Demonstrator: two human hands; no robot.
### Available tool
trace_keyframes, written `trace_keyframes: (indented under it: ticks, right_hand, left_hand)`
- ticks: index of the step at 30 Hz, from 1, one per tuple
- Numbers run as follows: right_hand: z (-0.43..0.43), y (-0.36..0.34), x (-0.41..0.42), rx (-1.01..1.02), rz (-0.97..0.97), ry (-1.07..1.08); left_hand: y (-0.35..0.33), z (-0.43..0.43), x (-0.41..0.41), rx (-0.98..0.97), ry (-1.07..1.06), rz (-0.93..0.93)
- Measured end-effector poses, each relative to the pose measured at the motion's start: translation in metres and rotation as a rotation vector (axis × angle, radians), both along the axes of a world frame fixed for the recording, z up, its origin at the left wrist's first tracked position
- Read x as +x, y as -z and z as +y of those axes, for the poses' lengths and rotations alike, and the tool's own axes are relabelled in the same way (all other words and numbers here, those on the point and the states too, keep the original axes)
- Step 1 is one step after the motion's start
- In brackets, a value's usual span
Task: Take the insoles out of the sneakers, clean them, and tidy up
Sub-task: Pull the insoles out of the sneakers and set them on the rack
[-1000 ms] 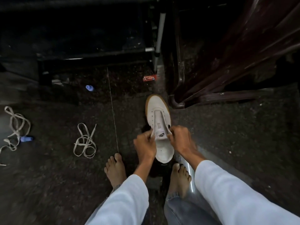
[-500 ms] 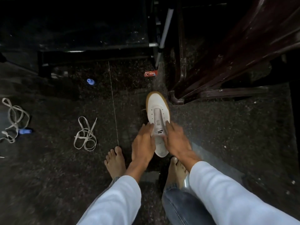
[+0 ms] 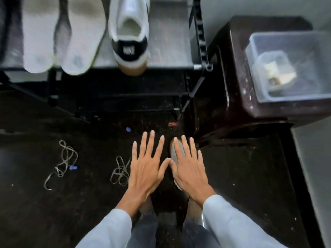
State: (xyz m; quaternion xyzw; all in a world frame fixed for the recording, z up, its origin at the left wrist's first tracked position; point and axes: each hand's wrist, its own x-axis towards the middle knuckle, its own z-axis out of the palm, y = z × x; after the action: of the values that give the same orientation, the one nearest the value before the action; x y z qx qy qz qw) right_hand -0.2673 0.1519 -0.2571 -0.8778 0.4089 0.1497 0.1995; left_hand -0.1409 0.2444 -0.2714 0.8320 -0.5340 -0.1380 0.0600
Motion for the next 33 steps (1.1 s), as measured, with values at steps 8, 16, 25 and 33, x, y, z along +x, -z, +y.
trace_keyframes:
  ticks: [8,16,25,33]
  right_hand:
    - [-0.02,-0.121,0.062,-0.139,-0.211,0.001]
    - [-0.091,-0.191,0.147,-0.266,-0.466,-0.022]
    - [-0.167,-0.198,0.235,-0.282,-0.422,-0.072]
    - [-0.202,-0.176,0.27,-0.318,-0.462,0.146]
  left_hand:
    - [-0.14,-0.029,0.074,-0.288,-0.108,-0.069]
    - [-0.195,-0.108,0.166,-0.43,-0.139,-0.018]
    - [-0.194,-0.179,0.228,-0.352,-0.226,0.034]
    - [-0.181,-0.211,0.256,-0.318,-0.249,-0.012]
